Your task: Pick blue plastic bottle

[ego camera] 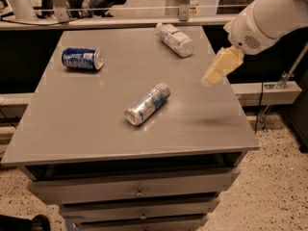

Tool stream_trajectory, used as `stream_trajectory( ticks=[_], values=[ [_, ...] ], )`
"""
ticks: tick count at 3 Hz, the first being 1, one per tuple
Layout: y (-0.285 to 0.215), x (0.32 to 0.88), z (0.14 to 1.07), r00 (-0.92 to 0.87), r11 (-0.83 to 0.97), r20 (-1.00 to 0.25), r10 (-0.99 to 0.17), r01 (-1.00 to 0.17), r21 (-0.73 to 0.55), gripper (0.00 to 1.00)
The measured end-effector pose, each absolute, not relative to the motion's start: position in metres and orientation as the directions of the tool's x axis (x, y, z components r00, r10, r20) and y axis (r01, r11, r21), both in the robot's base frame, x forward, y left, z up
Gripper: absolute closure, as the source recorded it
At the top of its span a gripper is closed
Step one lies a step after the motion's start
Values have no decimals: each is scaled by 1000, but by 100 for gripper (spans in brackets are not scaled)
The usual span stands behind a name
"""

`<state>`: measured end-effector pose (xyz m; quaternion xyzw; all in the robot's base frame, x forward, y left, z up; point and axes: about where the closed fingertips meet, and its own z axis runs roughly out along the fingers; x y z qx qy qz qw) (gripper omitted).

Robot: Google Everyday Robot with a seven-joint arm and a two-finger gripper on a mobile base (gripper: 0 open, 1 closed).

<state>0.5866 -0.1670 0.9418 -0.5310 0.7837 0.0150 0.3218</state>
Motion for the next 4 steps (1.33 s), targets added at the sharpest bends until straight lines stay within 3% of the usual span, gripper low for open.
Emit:
stream_trajectory(
  ticks=[1,3,4],
  values=[
    [-146,661,943,-241,554,-665,-707,-774,-308,0],
    [-138,672,936,-261,591,-694,-670,-754,-287,0],
    [-128,710,924,-299,671,-752,-587,-699,-246,0]
  ],
)
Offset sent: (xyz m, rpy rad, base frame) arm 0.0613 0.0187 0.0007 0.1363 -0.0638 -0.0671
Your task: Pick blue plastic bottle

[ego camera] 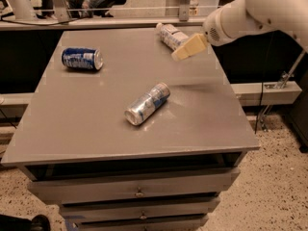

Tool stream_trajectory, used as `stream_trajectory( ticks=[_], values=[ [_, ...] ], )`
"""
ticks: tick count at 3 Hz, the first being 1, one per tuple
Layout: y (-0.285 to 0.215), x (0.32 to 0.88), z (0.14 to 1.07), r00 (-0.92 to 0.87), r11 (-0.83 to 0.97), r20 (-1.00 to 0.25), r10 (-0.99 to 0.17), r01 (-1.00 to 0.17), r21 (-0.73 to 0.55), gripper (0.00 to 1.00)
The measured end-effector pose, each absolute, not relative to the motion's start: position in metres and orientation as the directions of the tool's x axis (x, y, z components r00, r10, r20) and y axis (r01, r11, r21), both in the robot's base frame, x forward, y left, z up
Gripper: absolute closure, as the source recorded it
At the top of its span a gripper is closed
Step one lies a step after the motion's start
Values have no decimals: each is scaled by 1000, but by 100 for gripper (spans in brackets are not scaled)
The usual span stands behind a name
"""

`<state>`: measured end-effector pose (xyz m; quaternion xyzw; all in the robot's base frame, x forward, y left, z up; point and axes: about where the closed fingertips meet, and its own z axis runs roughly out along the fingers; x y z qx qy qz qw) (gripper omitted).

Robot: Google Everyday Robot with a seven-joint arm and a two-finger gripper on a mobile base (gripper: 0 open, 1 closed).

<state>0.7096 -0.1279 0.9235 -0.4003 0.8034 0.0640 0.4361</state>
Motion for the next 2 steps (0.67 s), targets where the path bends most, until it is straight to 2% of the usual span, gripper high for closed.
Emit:
stream_trajectory(
  ticks=[2],
  values=[
    [-122,785,886,-406,801,-815,-414,-587,-114,0]
  ],
)
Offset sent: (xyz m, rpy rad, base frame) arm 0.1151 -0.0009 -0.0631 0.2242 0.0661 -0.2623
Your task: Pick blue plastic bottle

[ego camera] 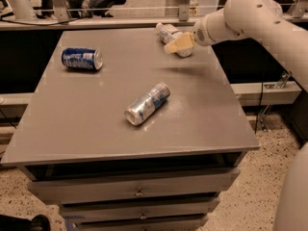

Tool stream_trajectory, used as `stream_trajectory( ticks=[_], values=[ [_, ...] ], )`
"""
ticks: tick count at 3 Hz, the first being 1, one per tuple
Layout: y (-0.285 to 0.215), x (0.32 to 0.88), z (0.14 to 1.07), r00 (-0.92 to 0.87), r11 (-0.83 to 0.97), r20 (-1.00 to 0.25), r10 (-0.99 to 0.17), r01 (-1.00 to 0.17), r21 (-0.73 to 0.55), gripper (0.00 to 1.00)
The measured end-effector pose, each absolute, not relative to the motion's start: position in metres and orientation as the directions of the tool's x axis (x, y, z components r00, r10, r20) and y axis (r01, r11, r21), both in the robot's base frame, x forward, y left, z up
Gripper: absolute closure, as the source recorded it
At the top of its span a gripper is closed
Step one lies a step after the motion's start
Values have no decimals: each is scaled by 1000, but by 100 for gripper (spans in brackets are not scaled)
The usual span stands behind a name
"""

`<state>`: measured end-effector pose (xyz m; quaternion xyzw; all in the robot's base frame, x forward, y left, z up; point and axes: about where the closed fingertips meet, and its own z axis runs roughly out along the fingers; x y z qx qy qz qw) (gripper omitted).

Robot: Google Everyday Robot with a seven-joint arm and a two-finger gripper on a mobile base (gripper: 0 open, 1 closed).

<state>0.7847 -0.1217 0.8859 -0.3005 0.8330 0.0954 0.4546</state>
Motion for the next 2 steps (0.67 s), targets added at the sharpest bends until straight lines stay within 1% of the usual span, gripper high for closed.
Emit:
stream_trajectory(
  ticks=[1,2],
  values=[
    [-114,808,871,-441,822,-826,-350,-568,-46,0],
    [-103,823,861,-457,830,-836,-305,-558,2,18]
  ],
)
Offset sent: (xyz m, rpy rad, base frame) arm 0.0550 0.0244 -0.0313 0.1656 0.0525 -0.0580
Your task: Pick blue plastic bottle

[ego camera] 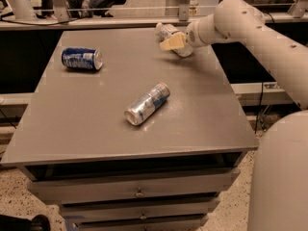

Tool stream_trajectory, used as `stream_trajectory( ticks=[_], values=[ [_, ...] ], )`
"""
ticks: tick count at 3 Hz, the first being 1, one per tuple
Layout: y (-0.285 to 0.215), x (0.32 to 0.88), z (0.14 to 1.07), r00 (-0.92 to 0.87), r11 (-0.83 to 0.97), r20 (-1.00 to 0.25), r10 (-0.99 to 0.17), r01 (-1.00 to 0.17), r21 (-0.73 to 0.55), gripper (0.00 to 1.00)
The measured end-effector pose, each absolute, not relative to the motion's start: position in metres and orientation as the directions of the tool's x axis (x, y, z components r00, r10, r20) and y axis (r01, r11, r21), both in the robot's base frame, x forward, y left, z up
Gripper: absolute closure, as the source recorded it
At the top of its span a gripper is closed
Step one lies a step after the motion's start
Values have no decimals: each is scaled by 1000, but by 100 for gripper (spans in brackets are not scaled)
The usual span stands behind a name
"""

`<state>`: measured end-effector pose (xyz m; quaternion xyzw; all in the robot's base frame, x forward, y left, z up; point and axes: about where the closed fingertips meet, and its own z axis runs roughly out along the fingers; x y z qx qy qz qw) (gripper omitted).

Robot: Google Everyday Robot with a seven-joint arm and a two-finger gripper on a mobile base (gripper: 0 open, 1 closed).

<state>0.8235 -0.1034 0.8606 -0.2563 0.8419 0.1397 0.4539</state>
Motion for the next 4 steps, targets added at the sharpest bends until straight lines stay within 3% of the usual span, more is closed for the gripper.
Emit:
stream_trajectory(
  ticks=[3,4],
  values=[
    [-104,810,863,-435,830,-860,-265,-556,25,87],
    [-103,781,903,-359,797,-892,-274,-604,-2,100]
  ],
)
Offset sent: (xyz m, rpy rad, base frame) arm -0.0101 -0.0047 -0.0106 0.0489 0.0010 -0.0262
